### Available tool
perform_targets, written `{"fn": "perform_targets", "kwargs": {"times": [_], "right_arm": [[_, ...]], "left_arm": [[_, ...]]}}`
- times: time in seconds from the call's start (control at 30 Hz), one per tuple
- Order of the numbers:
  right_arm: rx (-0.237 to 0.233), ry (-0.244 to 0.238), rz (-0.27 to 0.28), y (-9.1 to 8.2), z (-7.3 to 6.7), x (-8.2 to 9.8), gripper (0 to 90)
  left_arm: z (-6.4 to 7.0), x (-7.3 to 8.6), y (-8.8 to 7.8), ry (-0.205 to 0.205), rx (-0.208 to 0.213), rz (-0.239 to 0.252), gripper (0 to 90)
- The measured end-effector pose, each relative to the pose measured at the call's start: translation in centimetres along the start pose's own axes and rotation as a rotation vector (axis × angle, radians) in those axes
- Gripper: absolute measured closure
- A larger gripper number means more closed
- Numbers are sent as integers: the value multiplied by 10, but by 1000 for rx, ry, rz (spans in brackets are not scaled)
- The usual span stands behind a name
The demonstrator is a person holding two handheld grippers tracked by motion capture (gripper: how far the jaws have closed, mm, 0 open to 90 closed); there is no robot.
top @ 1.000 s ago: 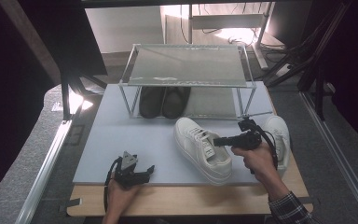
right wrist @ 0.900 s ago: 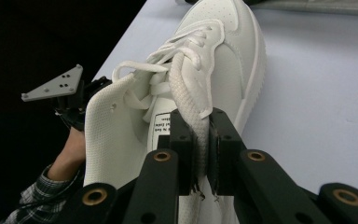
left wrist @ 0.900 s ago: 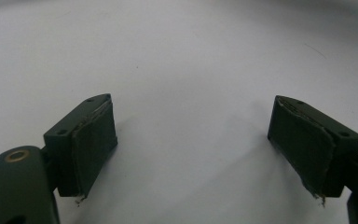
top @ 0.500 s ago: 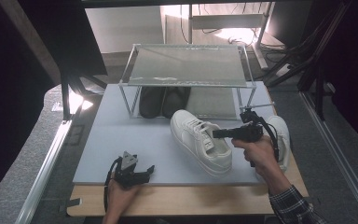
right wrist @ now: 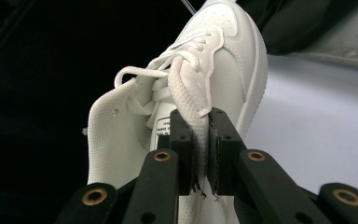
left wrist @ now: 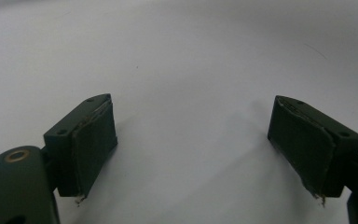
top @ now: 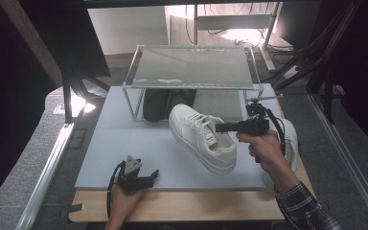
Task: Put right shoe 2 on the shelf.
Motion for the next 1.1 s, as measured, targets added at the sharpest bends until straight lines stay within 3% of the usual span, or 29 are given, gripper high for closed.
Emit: {"fn": "perform_targets", "kwargs": {"times": [0.3,1.1], "right_arm": [[-29,4,29,-4,-15,-22,827],[37,9,137,-11,-24,-90,827]], "left_arm": [[0,0,0,1,1,-1,147],[0,0,0,0,3,-4,148]]}}
Point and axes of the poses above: each handheld gripper's, and its own axes: y roughly forward along the jaws, x roughly out of its underside, z roughly to its right, the point moved 8 cm from there along y, roughly forward along the jaws, and after that the axes turned 2 degrees about -y, right-handed, at the moved point
